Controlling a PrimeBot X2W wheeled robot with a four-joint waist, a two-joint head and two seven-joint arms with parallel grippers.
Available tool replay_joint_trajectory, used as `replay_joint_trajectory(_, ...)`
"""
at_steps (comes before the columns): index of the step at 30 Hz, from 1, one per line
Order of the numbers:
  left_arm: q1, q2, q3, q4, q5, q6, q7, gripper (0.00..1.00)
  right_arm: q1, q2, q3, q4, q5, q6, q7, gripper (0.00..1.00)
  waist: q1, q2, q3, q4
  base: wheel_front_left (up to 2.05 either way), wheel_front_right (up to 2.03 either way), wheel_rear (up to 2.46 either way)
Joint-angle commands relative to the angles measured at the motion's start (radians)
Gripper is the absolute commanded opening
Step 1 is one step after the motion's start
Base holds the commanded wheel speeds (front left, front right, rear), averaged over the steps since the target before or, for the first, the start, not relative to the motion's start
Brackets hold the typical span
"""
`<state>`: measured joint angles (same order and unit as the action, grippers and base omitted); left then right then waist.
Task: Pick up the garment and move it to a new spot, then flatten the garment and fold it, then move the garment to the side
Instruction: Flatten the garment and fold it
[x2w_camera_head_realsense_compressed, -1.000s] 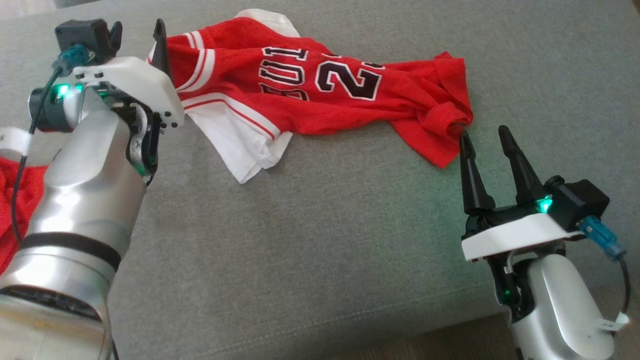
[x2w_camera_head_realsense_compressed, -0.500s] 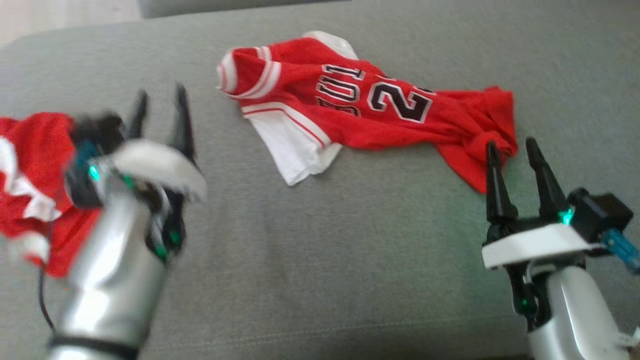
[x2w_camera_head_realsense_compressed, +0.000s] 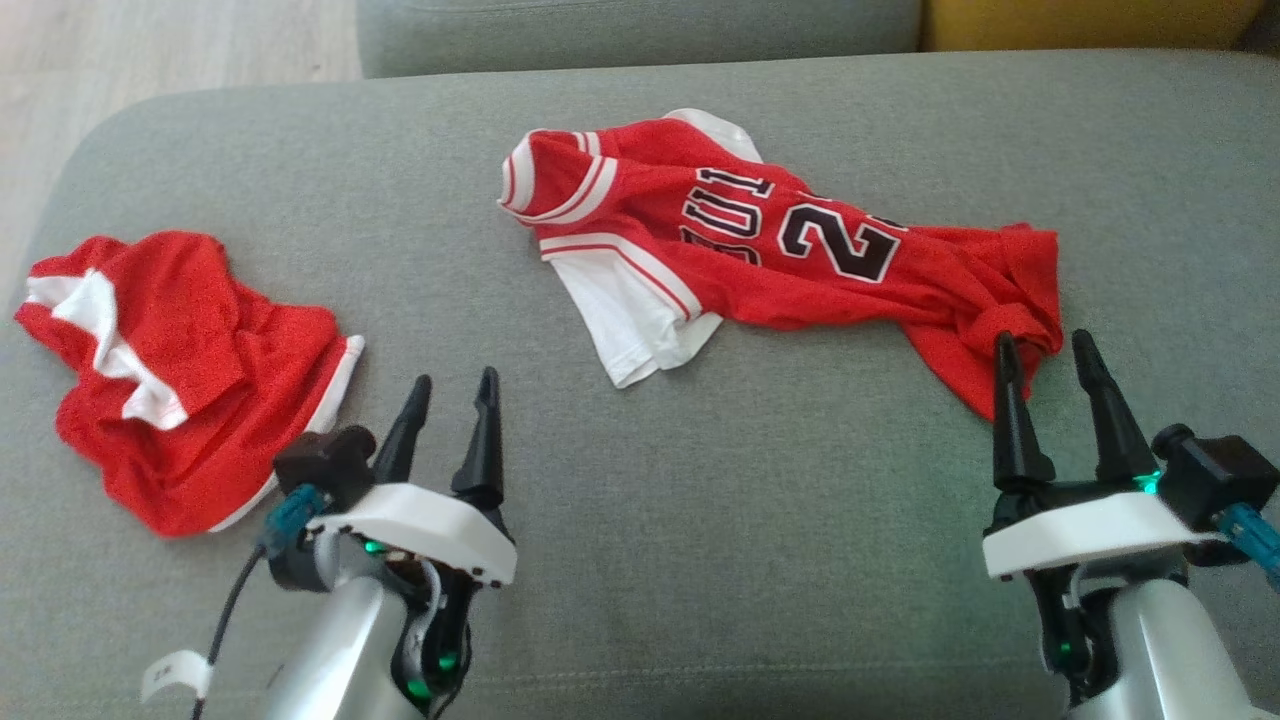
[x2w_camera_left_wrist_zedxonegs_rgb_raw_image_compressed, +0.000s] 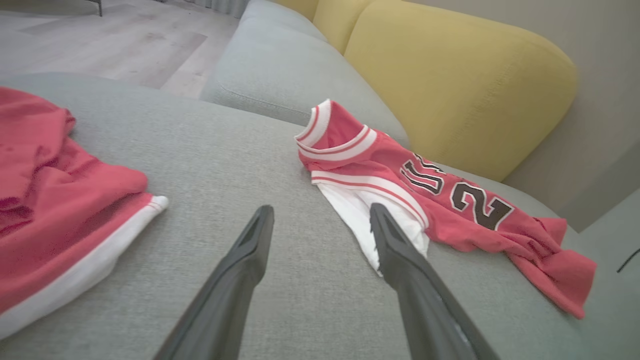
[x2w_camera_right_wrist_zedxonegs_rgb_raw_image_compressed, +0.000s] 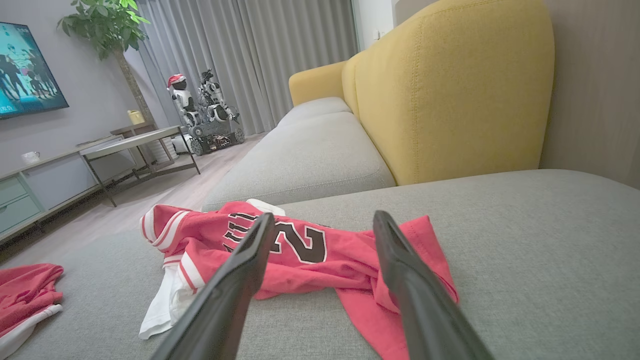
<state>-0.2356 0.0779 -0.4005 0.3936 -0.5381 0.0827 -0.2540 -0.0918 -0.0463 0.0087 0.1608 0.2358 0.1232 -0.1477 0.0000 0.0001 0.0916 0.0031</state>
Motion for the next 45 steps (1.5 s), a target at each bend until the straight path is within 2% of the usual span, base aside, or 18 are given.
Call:
replay_joint_trajectory(1,-0.032,0.001,0.035,-0.031,0.010,-0.007,-0.008,1.00,-0.024,-0.004,0.029,-0.039,-0.008,0.008,0.001,1.00,0.0000,-0.0001,0.002,-0.010,0.00,0.00,0.00)
replay_joint_trajectory(6,-0.064,-0.012,-0.008,0.021,0.013,-0.041,0.001,1.00,-0.031,-0.004,0.055,-0.046,-0.009,0.008,0.005,1.00,0.0000,-0.0001,0.025,-0.056,0.00,0.00,0.00)
replay_joint_trajectory(10,-0.113,-0.020,-0.054,0.090,-0.010,-0.068,0.063,1.00,-0.044,-0.004,0.068,-0.051,-0.010,0.008,0.006,1.00,0.0000,-0.0001,0.056,-0.100,0.00,0.00,0.00)
replay_joint_trajectory(16,-0.197,-0.026,-0.062,0.195,-0.069,-0.055,0.107,1.00,-0.067,-0.004,0.082,-0.045,-0.003,0.008,-0.004,1.00,0.0000,-0.0001,0.097,-0.162,0.00,0.00,0.00)
replay_joint_trajectory(22,-0.260,-0.027,-0.076,0.297,-0.091,-0.018,0.125,1.00,-0.081,-0.004,0.088,-0.033,0.002,0.008,-0.017,1.00,0.0000,-0.0001,0.118,-0.200,0.00,0.00,0.00)
replay_joint_trajectory(36,-0.328,-0.028,-0.098,0.412,-0.132,-0.014,0.079,1.00,-0.088,-0.004,0.087,-0.019,0.006,0.008,-0.034,1.00,0.0000,-0.0001,0.140,-0.208,0.00,0.00,0.00)
replay_joint_trajectory(37,-0.332,-0.028,-0.102,0.417,-0.136,-0.014,0.077,0.42,-0.089,-0.004,0.088,-0.018,0.006,0.008,-0.034,1.00,0.0000,-0.0001,0.142,-0.206,0.00,0.00,0.00)
replay_joint_trajectory(38,-0.336,-0.028,-0.105,0.421,-0.141,-0.016,0.075,0.00,-0.090,-0.004,0.088,-0.018,0.006,0.008,-0.036,1.00,0.0000,-0.0001,0.143,-0.205,0.00,0.00,0.00)
replay_joint_trajectory(45,-0.361,-0.026,-0.109,0.441,-0.163,-0.017,0.033,0.00,-0.086,-0.004,0.090,0.005,0.008,0.008,-0.027,1.00,0.0000,-0.0001,0.138,-0.185,0.00,0.00,0.00)
